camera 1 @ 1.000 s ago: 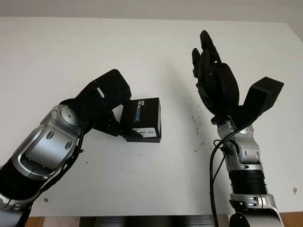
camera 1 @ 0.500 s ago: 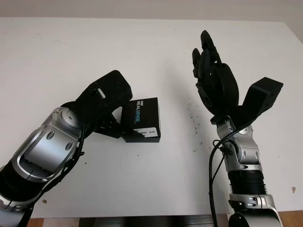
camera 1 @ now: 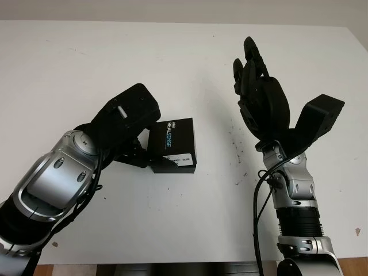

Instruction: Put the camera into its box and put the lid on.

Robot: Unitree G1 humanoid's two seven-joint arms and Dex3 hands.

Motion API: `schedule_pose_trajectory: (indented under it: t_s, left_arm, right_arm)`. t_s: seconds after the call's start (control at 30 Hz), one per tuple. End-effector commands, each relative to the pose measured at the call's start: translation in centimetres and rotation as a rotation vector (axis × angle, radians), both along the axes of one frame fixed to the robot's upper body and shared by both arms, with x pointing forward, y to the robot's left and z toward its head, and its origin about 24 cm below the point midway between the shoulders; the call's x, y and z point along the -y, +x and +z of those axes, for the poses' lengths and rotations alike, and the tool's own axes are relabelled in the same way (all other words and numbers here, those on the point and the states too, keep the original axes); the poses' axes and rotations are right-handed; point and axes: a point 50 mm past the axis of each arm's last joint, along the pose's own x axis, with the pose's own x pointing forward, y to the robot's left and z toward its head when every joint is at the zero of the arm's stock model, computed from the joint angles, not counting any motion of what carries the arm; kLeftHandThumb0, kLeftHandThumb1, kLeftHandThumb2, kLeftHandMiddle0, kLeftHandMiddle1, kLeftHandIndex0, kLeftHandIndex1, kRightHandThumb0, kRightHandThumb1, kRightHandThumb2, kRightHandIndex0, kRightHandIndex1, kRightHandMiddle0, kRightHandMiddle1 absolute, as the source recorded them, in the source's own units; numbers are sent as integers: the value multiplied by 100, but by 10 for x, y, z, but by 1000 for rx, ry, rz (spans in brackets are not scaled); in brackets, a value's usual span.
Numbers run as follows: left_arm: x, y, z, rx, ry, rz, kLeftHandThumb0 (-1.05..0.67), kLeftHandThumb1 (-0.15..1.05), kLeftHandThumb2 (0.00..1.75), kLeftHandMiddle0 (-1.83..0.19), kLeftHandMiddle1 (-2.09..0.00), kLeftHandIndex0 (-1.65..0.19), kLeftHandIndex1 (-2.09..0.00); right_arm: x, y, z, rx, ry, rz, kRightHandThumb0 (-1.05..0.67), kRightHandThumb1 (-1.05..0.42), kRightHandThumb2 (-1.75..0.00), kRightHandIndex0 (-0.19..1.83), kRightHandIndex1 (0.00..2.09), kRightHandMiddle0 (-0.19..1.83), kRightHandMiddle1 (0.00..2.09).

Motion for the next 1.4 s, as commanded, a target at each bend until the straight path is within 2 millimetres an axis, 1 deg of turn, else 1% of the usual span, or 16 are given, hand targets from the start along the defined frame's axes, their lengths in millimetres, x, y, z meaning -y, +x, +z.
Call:
schedule_pose_trajectory:
  t_s: [0.0,0.03,0.07,0.1,0.13,0.17,0.23,0.27,0.37,0.47,0.6,0.83,1.07,1.2,1.3,1.37]
  left_arm:
    - [12,-6,-4,-22,22,-106,-48,105,11,18,-141,19,-165]
    - [12,-7,-4,-10,47,-123,-50,105,12,19,-111,19,-153]
    - [12,-7,-4,-2,71,-139,-51,105,12,19,-94,19,-144]
    - [12,-7,-4,3,93,-154,-52,105,12,19,-81,19,-137]
    - [11,-7,-3,6,111,-167,-53,105,13,19,-72,19,-127]
    - [11,-8,-3,8,128,-181,-54,105,14,19,-63,19,-113]
    - [11,-8,-2,4,162,-210,-56,105,15,19,-46,19,-90]
    - [11,-8,-2,1,172,-221,-57,105,16,19,-32,19,-70]
    - [10,-9,-3,-3,182,-238,-58,105,16,19,-16,19,-44]
    - [10,-9,-3,-13,177,-248,-58,105,15,19,-11,19,-33]
    - [9,-9,-4,-17,173,-255,-58,105,15,19,-8,19,-24]
    - [10,-8,-5,-23,167,-254,-59,105,15,19,-6,19,-18]
    - [8,-8,-6,-27,181,-254,-60,105,16,16,-7,19,-16]
    - [5,-8,-6,-117,168,-256,-60,105,19,19,-1,19,-2]
    - [3,-8,-5,-205,172,-252,-61,105,22,19,0,19,0]
    - [1,-9,-3,-249,208,-247,-64,105,25,19,0,19,0]
  right_arm:
    - [0,-2,1,12,7,1,-72,-105,-66,-13,6,-12,8]
    - [0,-2,0,12,9,1,-72,-105,-66,-13,6,-12,8]
    - [0,-2,1,12,10,1,-72,-105,-66,-13,6,-12,8]
    - [0,-2,1,13,10,1,-71,-105,-66,-13,6,-11,8]
    - [0,-2,1,13,11,2,-71,-105,-66,-13,6,-11,8]
    - [0,-2,1,14,9,2,-71,-105,-66,-13,6,-11,8]
    - [0,-2,1,16,5,4,-71,-105,-66,-13,6,-11,8]
    - [0,-2,1,15,6,6,-71,-105,-66,-13,6,-11,8]
    - [1,-1,0,12,9,11,-72,-105,-66,-13,6,-11,8]
    - [0,-2,0,10,13,3,-71,-105,-66,-12,6,-10,8]
    - [1,-1,0,11,11,6,-72,-105,-66,-12,6,-10,8]
    - [0,-2,0,11,9,5,-72,-105,-66,-12,6,-11,8]
    - [1,-1,1,7,10,11,-72,-105,-66,-13,5,-11,7]
    - [1,0,2,10,6,10,-72,-105,-66,-13,5,-11,7]
    - [0,1,2,14,8,14,-72,-105,-66,-12,6,-11,7]
    - [0,1,3,15,11,16,-72,-105,-67,-12,6,-10,7]
